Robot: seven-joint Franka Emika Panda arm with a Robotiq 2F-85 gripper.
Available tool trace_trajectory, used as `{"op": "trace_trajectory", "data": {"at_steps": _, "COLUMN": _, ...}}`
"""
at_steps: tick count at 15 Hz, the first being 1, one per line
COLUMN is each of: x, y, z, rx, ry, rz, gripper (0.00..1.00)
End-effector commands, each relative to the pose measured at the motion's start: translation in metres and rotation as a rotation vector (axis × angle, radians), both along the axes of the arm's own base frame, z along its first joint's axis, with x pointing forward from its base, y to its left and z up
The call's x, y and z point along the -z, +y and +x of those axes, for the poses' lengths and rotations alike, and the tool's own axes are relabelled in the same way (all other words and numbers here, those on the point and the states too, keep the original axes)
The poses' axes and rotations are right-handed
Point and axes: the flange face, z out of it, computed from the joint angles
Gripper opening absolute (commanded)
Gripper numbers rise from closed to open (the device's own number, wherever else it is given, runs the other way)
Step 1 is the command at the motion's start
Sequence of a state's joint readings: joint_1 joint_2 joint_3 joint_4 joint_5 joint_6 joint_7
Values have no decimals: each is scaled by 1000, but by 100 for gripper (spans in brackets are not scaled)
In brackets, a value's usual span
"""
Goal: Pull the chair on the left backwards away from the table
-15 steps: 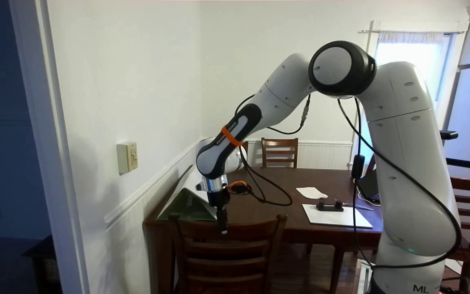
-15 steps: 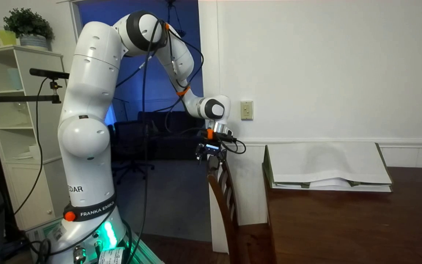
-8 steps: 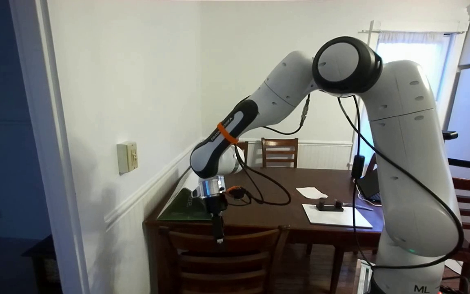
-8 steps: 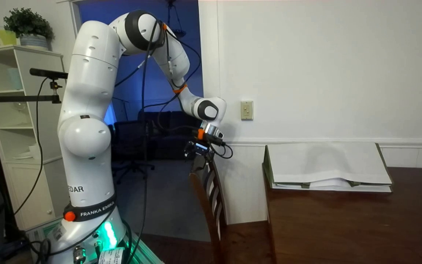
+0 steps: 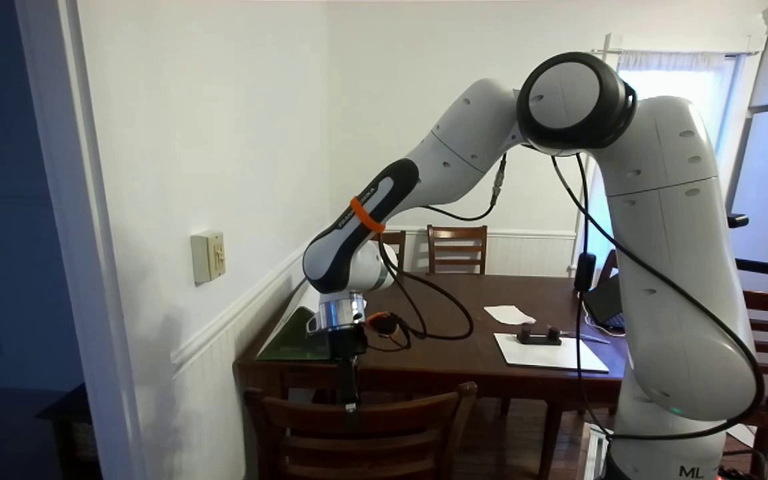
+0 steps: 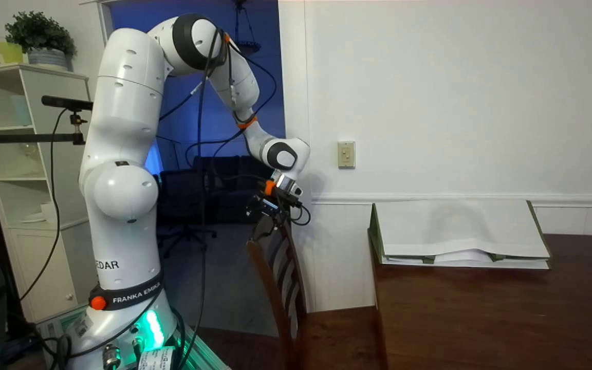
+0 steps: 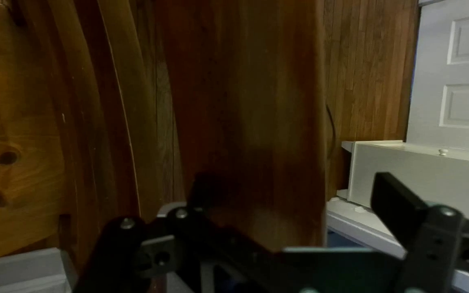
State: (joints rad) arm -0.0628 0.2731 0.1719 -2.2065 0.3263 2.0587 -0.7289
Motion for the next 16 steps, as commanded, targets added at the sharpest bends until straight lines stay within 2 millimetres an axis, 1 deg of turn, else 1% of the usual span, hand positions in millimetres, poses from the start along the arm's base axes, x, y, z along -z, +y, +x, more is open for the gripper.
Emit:
{"op": "trace_trajectory", "data": {"at_steps": 1, "x": -6, "y": 19, "z": -15, "rx": 29, "ry": 11, "rz": 36, "gripper": 100}}
{"op": "trace_trajectory", "data": {"at_steps": 2, "x": -8, "y": 16, "z": -11, "rx": 45, "ry": -2, "rz": 28, "gripper": 100}}
{"op": "trace_trajectory", "data": {"at_steps": 3, "x": -15, "y": 10, "z": -2, "rx": 68, "ry": -61, "rz": 13, "gripper": 100}}
{"op": "trace_trajectory", "data": {"at_steps": 4, "x": -22, "y": 7, "z": 5, "rx": 94, "ry": -81, "rz": 6, "gripper": 100}}
{"op": "trace_trajectory", "data": {"at_steps": 6, "x": -44, "y": 1, "z": 20, "rx": 134, "ry": -157, "rz": 1, "gripper": 100}}
{"op": "trace_trajectory", "data": {"at_steps": 8, "x": -71, "y": -9, "z": 32, "rx": 147, "ry": -247, "rz": -19, "gripper": 100}}
{"op": "trace_trajectory", "data": {"at_steps": 12, "x": -120, "y": -33, "z": 44, "rx": 140, "ry": -399, "rz": -99, "gripper": 100}}
{"op": "trace_trajectory", "data": {"at_steps": 14, "x": -144, "y": -51, "z": 47, "rx": 126, "ry": -458, "rz": -139, "gripper": 100}}
{"op": "trace_trajectory", "data": {"at_steps": 16, "x": -165, "y": -72, "z": 50, "rx": 151, "ry": -509, "rz": -167, "gripper": 100}}
